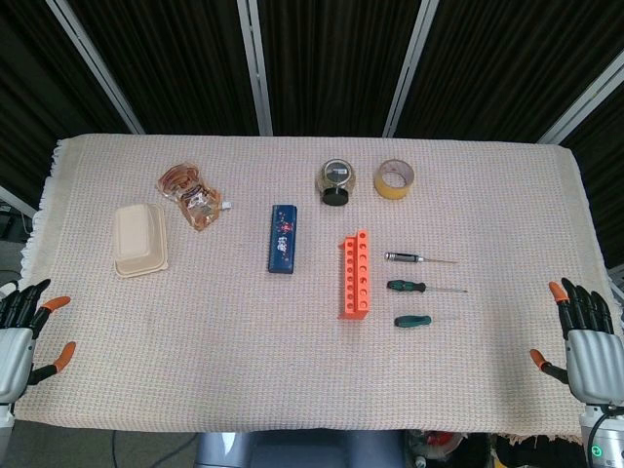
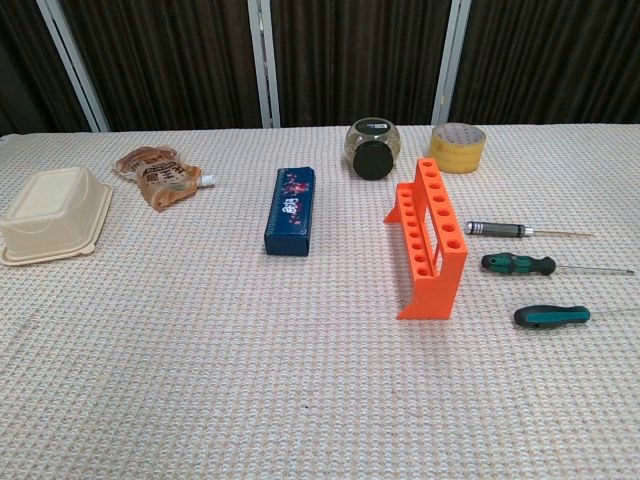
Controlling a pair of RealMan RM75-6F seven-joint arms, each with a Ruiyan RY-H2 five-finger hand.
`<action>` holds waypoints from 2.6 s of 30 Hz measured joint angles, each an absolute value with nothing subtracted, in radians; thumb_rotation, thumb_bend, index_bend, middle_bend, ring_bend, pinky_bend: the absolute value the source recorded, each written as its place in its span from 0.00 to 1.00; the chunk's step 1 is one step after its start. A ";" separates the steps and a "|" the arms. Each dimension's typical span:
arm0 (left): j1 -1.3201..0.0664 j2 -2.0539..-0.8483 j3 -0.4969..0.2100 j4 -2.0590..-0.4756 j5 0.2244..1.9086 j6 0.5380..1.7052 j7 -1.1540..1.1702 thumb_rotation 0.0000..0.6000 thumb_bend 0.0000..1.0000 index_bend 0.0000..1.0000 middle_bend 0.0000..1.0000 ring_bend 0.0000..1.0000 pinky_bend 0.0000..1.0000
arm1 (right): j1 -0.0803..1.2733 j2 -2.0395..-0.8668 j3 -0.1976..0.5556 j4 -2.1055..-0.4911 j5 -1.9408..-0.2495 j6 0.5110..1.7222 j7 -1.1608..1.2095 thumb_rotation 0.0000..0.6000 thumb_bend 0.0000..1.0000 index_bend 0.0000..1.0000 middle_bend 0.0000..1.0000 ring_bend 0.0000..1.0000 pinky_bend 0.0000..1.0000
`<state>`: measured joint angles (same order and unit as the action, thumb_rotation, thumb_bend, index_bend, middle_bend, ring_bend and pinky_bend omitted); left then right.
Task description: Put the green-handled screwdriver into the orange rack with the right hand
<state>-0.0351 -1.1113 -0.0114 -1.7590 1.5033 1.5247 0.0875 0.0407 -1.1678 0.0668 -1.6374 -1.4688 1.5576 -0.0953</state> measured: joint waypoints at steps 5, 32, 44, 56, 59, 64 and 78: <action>-0.046 -1.114 -0.019 -1.757 1.489 1.504 0.097 1.00 0.32 0.23 0.02 0.02 0.00 | 0.050 -1.177 0.075 -1.637 -1.464 1.544 -0.110 1.00 0.10 0.07 0.02 0.00 0.00; -0.069 -1.123 -0.036 -1.771 1.502 1.497 0.083 1.00 0.32 0.23 0.02 0.02 0.00 | 0.040 -1.176 0.089 -1.656 -1.476 1.565 -0.084 1.00 0.14 0.11 0.03 0.00 0.00; -0.086 -1.103 -0.047 -1.778 1.520 1.494 0.092 1.00 0.32 0.23 0.02 0.02 0.00 | 0.088 -1.179 0.092 -1.671 -1.526 1.516 -0.048 1.00 0.23 0.31 0.08 0.00 0.00; -0.125 -1.061 -0.084 -1.813 1.522 1.480 0.121 1.00 0.32 0.23 0.02 0.01 0.00 | 0.237 -1.198 0.116 -1.722 -1.494 1.281 -0.315 1.00 0.25 0.32 0.09 0.00 0.00; -0.135 -1.056 -0.089 -1.820 1.517 1.468 0.129 1.00 0.32 0.23 0.02 0.01 0.00 | 0.283 -1.219 0.126 -1.734 -1.440 1.202 -0.376 1.00 0.25 0.32 0.09 0.00 0.00; -0.152 -1.050 -0.097 -1.827 1.512 1.451 0.147 1.00 0.32 0.23 0.02 0.01 0.00 | 0.334 -1.264 0.131 -1.727 -1.373 1.128 -0.451 1.00 0.28 0.32 0.09 0.00 0.00; -0.178 -1.046 -0.100 -1.834 1.501 1.421 0.146 1.00 0.32 0.23 0.01 0.00 0.00 | 0.408 -1.389 0.093 -1.643 -1.229 1.034 -0.669 1.00 0.28 0.34 0.10 0.00 0.00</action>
<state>-0.1783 -1.0461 -0.1003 -1.8340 1.5014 1.4209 0.1457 0.4077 -1.3889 0.0934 -1.6427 -1.2295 1.0339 -0.6691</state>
